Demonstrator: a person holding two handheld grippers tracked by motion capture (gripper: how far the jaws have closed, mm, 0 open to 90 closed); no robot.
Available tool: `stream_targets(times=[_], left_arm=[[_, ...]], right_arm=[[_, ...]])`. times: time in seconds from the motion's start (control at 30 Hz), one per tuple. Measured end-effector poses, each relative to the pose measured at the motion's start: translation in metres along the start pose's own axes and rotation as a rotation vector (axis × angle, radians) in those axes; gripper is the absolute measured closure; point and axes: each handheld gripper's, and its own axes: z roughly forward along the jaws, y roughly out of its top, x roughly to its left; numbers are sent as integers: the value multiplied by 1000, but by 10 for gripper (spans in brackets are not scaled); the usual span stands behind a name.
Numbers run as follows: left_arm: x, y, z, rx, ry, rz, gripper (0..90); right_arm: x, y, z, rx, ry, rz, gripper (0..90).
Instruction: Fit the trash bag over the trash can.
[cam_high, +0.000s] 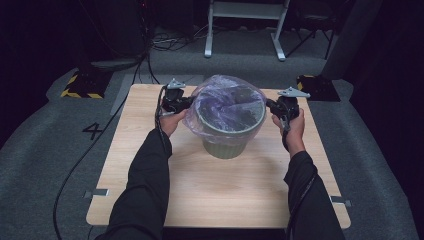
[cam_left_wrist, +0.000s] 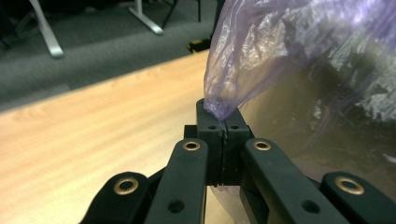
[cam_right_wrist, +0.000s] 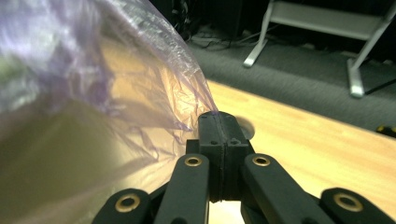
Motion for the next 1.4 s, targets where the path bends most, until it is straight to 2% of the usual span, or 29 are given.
stream_targets(times=[0.17,0.23,0.33,0.37,0.43,0.47,0.57,0.63,0.73,0.9,1.03,1.3,1.4], left_arm=[[5,-12,1,12,-11,-17,890],[5,-18,0,4,-37,-37,885],[5,-24,0,-3,-57,-46,883],[5,-24,0,-3,-54,-48,882],[4,-22,-1,-4,-24,-23,876],[4,-20,-3,-18,-18,-7,852],[5,-12,-13,-104,-13,-5,822],[7,-8,-17,-137,-5,-8,829],[7,-1,-13,-102,51,11,860],[3,2,4,-23,60,4,867],[2,0,16,24,72,-8,873],[7,-12,26,85,37,-69,868],[6,-17,28,109,33,-54,867]], right_arm=[[-3,-11,3,31,29,17,900],[-3,-15,3,32,48,22,900],[0,-18,3,36,58,10,900],[1,-18,4,35,51,5,900],[2,-17,3,25,41,3,900],[2,-16,3,17,34,3,900],[0,-11,-1,-24,22,5,900],[-4,-7,-2,-42,2,8,900],[-7,-3,2,-44,-6,22,900],[-5,-2,13,-19,4,35,900],[-1,-4,26,36,4,33,900],[2,-14,37,116,43,52,900],[3,-19,39,130,63,56,900]])
